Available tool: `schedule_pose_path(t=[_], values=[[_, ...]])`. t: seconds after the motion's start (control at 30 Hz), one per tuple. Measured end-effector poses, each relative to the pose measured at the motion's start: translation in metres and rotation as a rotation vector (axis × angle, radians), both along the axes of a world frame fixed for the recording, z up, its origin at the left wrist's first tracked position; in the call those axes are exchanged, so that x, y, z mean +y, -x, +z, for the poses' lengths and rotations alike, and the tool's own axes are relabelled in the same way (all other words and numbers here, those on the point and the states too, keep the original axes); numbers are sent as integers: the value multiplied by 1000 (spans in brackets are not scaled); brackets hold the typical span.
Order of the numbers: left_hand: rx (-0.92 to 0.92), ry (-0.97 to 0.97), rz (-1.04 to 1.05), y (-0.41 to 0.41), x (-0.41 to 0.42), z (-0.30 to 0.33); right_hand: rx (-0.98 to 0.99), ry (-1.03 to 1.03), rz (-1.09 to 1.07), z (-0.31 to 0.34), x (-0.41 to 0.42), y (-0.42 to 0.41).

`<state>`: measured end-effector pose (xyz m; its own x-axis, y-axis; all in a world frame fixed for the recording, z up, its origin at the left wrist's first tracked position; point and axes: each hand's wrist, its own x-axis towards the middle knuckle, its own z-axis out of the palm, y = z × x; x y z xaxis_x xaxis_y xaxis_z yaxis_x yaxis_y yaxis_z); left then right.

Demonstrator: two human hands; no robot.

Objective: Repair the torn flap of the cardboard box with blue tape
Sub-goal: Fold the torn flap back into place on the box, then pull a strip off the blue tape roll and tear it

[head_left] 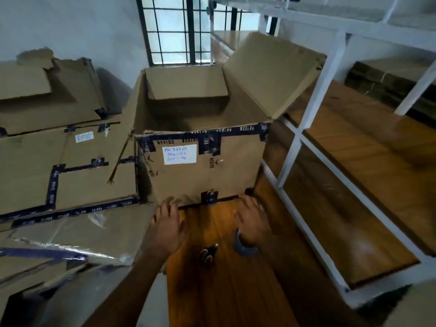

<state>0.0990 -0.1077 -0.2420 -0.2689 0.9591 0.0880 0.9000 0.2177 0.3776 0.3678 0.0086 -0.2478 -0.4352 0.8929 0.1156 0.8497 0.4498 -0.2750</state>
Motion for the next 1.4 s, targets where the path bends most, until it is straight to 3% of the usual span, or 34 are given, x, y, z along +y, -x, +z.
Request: schedule_pose_path(t=[0.2, 0.37, 0.53, 0.63, 0.83, 1.17, 1.4], values=[[-88, 272, -65, -42, -23, -57, 50, 259, -45, -43, -54, -60], [-104, 296, -90, -63, -31, -81, 43, 207, -21, -63, -73, -80], [-84, 316, -66, -72, -39, -102, -95, 251, 21, -72, -79, -70], [-93, 280, -42, -79, -31, -99, -129, 272, 76, -69, -79, -56], [-141, 284, -236, -107, 13, -71, -95, 293, 36, -73, -82, -48], [73, 350, -626, -148, 84, -43, -99, 348, 69, -54, -85, -46], [122, 377, -671, -144, 106, -49, -58, 322, 63, -74, -81, -50]])
